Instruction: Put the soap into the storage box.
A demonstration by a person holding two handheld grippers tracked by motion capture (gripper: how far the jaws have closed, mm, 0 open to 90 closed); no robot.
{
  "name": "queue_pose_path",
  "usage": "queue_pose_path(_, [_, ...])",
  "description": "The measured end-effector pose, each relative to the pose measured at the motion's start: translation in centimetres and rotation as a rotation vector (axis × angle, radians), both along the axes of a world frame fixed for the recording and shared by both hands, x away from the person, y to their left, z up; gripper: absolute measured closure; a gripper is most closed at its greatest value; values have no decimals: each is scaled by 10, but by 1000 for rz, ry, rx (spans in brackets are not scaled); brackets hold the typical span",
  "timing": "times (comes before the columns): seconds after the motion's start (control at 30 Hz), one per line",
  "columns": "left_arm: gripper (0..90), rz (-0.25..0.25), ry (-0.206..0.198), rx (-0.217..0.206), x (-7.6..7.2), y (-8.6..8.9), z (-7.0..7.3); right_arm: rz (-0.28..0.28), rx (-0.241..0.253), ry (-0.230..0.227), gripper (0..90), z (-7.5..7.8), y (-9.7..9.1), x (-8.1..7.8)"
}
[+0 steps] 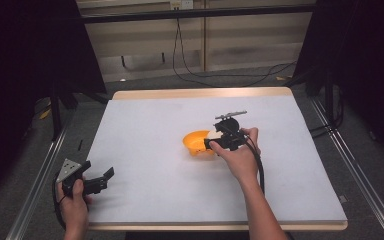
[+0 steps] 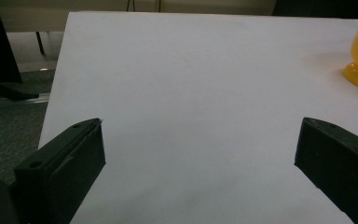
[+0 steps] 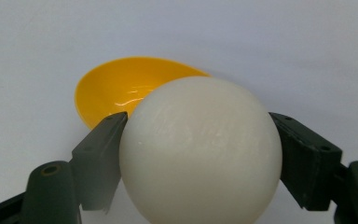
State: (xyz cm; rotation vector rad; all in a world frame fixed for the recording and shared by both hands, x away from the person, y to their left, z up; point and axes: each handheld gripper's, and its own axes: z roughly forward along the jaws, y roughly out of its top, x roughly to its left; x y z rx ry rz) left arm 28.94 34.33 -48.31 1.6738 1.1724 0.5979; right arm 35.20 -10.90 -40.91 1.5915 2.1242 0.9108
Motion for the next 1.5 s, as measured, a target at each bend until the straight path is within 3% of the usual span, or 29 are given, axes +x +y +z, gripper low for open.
queue_pose_path(1.03, [9, 8, -9, 5, -1, 1, 0, 45, -12, 7, 238, -2, 33, 15])
queue_pose_path(1.5, [11, 3, -6, -4, -1, 0, 0, 35, -10, 25, 238, -3, 44, 26])
